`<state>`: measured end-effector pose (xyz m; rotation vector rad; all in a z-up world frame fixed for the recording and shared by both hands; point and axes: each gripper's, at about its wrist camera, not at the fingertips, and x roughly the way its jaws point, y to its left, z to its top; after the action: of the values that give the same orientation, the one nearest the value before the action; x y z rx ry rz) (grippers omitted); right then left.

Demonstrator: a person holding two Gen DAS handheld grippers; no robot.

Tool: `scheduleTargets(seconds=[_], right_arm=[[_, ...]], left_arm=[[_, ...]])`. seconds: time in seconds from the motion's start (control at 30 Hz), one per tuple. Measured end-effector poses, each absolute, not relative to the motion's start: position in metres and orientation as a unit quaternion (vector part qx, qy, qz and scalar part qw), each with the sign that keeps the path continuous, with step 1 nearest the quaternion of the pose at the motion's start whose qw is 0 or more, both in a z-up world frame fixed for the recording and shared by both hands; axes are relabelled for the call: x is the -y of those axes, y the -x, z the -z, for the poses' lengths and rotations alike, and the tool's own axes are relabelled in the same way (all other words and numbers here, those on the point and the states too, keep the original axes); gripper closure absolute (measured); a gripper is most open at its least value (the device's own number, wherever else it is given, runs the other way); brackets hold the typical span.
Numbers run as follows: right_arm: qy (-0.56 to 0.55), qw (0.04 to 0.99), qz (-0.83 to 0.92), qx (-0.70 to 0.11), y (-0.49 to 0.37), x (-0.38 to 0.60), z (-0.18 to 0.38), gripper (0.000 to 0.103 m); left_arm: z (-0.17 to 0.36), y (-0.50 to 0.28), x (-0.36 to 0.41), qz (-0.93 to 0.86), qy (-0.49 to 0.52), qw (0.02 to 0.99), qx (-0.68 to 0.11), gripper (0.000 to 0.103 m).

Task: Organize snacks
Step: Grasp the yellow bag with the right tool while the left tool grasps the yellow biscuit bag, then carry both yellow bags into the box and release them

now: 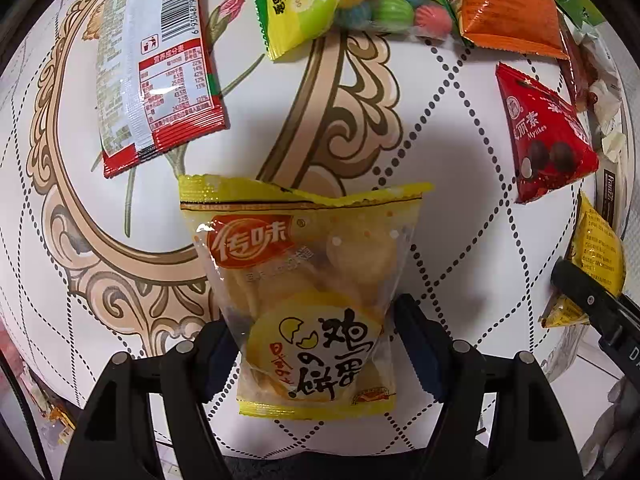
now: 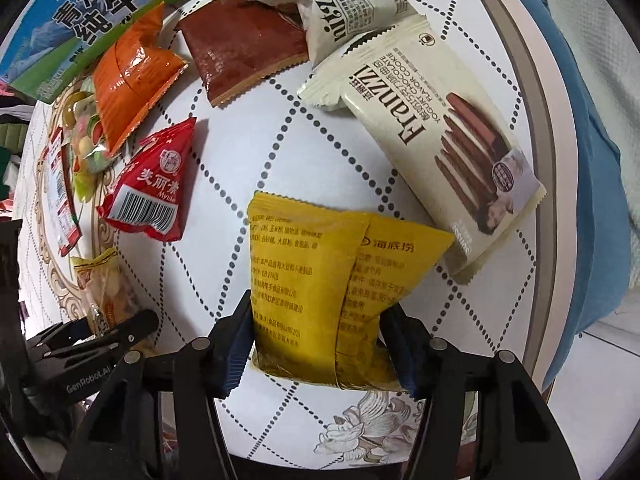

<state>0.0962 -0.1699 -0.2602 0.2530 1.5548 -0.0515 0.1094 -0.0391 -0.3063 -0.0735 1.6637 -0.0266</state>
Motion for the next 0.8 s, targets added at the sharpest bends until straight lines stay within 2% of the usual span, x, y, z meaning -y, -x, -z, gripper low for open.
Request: scheduleTargets(seconds=[0.07, 0.17, 0.23, 0.3, 0.53, 0.8], right_arm=[[-0.113, 0.705, 0.026, -0.7, -0.101, 0.171, 0.263, 0.04], [-0.109, 0.71, 0.028, -0.695, -0.106, 0.164, 0.268, 0.043], [-0.105, 0.717, 0.026, -0.689, -0.111, 0.164, 0.271, 0.047], [-0.101, 0.722, 0.02, -0.684, -0.107, 0.161, 0.264, 0.049], [-0.132, 0.728, -0.025, -0.672, -0.097, 0.152, 0.234, 0.051], [-0.183, 0.751, -0.103, -0.626, -0.124, 0.136, 0.161, 0.051]], left_arm=[[0.306, -0.11, 0.039, 0.009, 0.031, 0.676, -0.737, 0.031], [0.293, -0.103, 0.041, 0.009, 0.022, 0.685, -0.728, 0.042], [0.286, -0.096, 0.039, 0.011, 0.015, 0.692, -0.721, 0.056], [0.279, -0.089, 0.04, 0.018, 0.011, 0.697, -0.716, 0.06], [0.241, -0.079, 0.034, 0.038, 0.029, 0.713, -0.7, 0.062], [0.14, -0.106, 0.038, 0.089, 0.077, 0.76, -0.639, 0.062]])
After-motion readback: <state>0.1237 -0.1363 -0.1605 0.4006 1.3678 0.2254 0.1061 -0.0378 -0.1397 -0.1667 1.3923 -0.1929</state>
